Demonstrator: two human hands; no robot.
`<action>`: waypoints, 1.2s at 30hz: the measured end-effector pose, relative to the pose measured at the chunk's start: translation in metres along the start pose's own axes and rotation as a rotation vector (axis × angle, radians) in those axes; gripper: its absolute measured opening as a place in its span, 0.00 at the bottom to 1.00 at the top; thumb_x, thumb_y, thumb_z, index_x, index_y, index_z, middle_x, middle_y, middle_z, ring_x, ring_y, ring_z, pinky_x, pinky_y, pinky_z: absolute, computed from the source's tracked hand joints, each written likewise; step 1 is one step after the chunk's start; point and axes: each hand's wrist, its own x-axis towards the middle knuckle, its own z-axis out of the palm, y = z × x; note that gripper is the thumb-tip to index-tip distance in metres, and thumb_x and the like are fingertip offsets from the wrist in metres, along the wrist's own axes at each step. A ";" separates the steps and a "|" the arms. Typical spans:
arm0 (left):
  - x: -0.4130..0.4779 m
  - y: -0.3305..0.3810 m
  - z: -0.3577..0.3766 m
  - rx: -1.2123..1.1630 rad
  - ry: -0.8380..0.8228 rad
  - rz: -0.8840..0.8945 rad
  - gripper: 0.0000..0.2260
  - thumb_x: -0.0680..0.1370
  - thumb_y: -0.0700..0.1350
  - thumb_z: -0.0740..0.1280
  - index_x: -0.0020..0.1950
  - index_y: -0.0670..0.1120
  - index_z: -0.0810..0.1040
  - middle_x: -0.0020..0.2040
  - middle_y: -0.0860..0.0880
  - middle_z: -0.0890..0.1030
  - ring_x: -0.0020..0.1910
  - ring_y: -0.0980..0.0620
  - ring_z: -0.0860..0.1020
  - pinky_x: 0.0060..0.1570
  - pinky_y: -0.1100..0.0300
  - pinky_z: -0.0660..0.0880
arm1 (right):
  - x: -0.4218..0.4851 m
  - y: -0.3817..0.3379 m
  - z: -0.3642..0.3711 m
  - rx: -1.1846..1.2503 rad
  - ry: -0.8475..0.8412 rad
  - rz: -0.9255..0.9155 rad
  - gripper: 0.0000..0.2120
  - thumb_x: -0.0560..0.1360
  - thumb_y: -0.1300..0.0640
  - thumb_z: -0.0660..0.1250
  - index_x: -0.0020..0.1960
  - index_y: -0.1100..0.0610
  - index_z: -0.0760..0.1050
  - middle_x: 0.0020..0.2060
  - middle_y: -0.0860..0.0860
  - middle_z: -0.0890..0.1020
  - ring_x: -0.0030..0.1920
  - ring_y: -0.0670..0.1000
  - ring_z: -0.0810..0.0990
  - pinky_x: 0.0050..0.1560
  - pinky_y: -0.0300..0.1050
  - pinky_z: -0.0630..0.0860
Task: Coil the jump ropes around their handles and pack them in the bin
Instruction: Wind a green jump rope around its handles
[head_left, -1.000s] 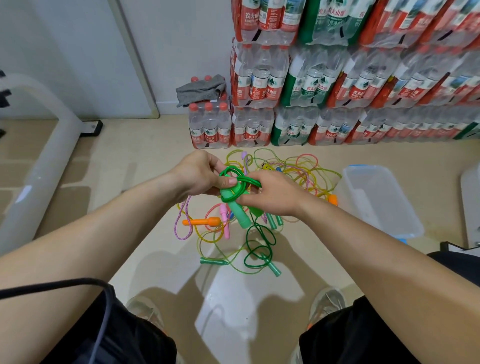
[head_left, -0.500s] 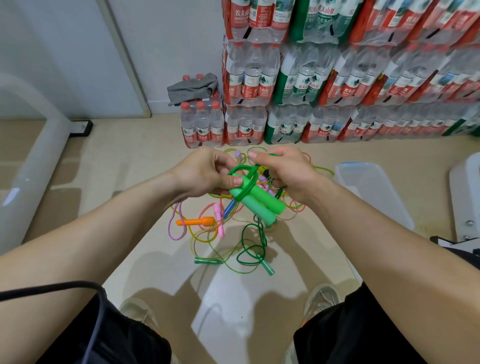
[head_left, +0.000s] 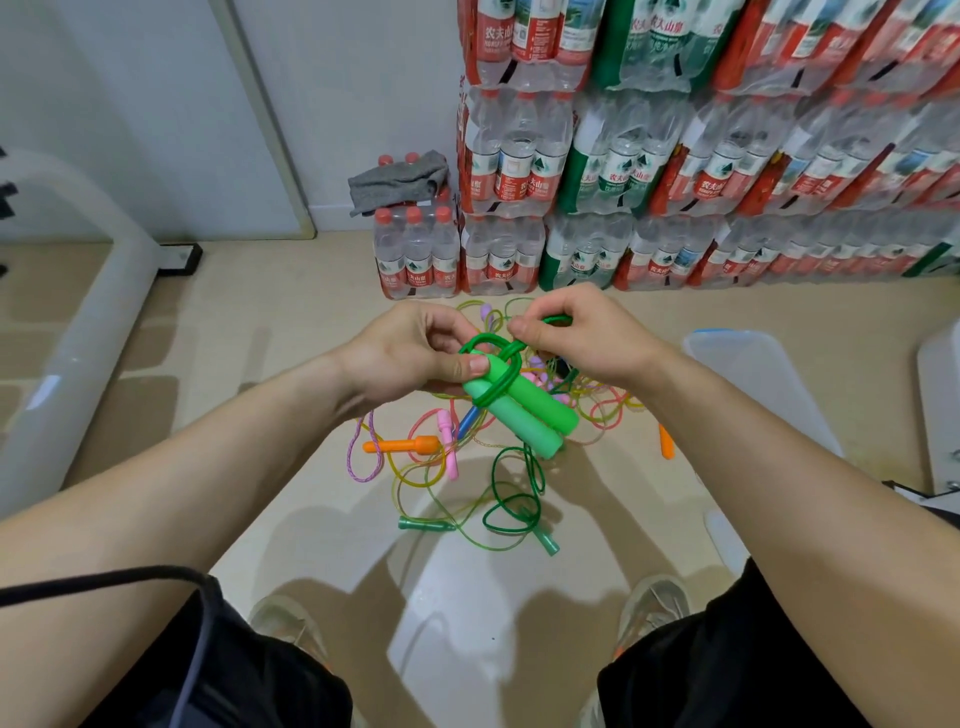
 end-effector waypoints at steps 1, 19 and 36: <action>0.000 0.001 0.001 -0.058 -0.009 0.000 0.06 0.69 0.37 0.72 0.45 0.39 0.79 0.40 0.42 0.83 0.37 0.50 0.84 0.43 0.56 0.84 | 0.000 0.002 0.001 0.137 -0.005 0.028 0.14 0.80 0.52 0.68 0.39 0.57 0.79 0.27 0.46 0.75 0.29 0.45 0.71 0.33 0.37 0.68; 0.025 -0.020 -0.009 -0.063 0.673 0.166 0.06 0.76 0.40 0.73 0.43 0.47 0.78 0.39 0.47 0.81 0.44 0.40 0.84 0.48 0.49 0.83 | -0.024 -0.014 0.075 0.201 0.038 0.136 0.12 0.84 0.54 0.59 0.46 0.50 0.79 0.22 0.46 0.70 0.24 0.47 0.73 0.31 0.46 0.74; 0.015 -0.002 -0.003 0.132 0.280 0.223 0.06 0.76 0.34 0.72 0.45 0.44 0.78 0.49 0.30 0.81 0.45 0.39 0.80 0.54 0.36 0.79 | 0.000 -0.007 0.008 0.128 0.169 -0.116 0.09 0.77 0.61 0.71 0.43 0.48 0.79 0.43 0.46 0.83 0.46 0.45 0.82 0.51 0.43 0.77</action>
